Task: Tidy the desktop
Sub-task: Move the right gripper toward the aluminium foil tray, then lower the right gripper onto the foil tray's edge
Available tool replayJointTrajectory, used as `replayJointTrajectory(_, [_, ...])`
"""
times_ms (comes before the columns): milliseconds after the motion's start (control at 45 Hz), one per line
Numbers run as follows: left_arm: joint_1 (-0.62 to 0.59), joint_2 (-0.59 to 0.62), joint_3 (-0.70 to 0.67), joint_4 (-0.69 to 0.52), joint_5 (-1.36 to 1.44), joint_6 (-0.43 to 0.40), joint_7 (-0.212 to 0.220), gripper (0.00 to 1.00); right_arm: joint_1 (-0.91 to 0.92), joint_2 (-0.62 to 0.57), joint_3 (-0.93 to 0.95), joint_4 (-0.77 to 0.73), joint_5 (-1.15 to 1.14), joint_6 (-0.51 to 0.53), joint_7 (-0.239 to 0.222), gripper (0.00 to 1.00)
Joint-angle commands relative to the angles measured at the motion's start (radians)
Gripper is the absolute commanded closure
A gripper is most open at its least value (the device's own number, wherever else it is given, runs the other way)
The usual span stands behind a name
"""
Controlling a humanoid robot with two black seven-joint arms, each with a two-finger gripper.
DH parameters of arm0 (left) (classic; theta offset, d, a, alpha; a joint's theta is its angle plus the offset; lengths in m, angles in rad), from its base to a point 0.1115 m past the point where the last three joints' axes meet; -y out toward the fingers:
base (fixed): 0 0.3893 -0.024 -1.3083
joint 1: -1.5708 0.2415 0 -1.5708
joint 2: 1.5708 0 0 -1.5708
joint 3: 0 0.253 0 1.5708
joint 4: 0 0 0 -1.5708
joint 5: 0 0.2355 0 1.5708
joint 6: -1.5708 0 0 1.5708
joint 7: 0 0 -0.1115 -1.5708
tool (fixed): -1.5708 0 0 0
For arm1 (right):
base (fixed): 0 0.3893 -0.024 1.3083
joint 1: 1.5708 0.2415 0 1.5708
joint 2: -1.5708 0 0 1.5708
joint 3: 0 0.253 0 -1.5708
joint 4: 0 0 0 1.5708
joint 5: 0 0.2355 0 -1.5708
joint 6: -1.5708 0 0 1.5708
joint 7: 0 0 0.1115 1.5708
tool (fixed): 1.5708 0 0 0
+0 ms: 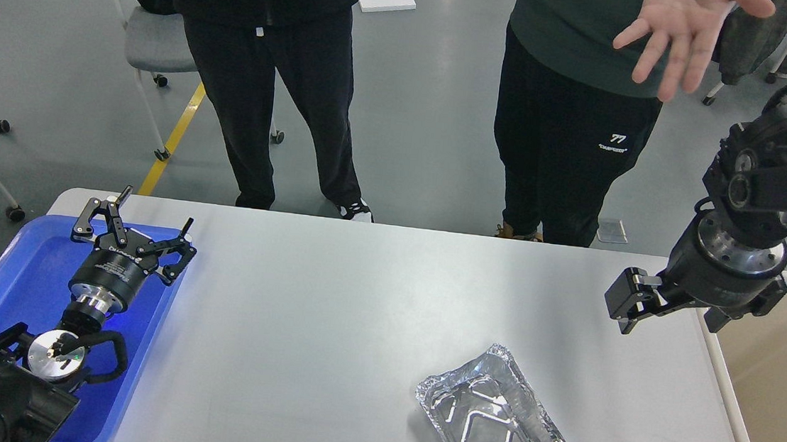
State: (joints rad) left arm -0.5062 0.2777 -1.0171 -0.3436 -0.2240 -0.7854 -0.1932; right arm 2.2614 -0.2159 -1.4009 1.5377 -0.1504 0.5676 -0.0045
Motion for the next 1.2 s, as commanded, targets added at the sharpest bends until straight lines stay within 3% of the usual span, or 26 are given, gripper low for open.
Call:
replayJointTrajectory(0, [0.000, 0.000, 0.000, 0.000, 0.002, 0.000, 0.000, 0.00, -0.002, 0.001, 0.011, -0.001, 0.002, 0.000, 0.000, 0.00])
replayJointTrajectory(756, [0.000, 0.000, -0.001, 0.000, 0.000, 0.000, 0.000, 0.00, -0.008, 0.055, 0.069, -0.011, 0.032, -0.014, 0.000, 0.00])
replayJointTrajectory(956, [0.000, 0.000, -0.001, 0.000, -0.002, 0.000, 0.000, 0.00, -0.104, 0.136, 0.097, -0.062, 0.051, -0.084, 0.000, 0.00])
replayJointTrajectory(1178, [0.000, 0.000, -0.001, 0.000, 0.000, 0.000, 0.000, 0.00, -0.249, 0.141, 0.169, -0.120, 0.049, -0.127, 0.000, 0.00])
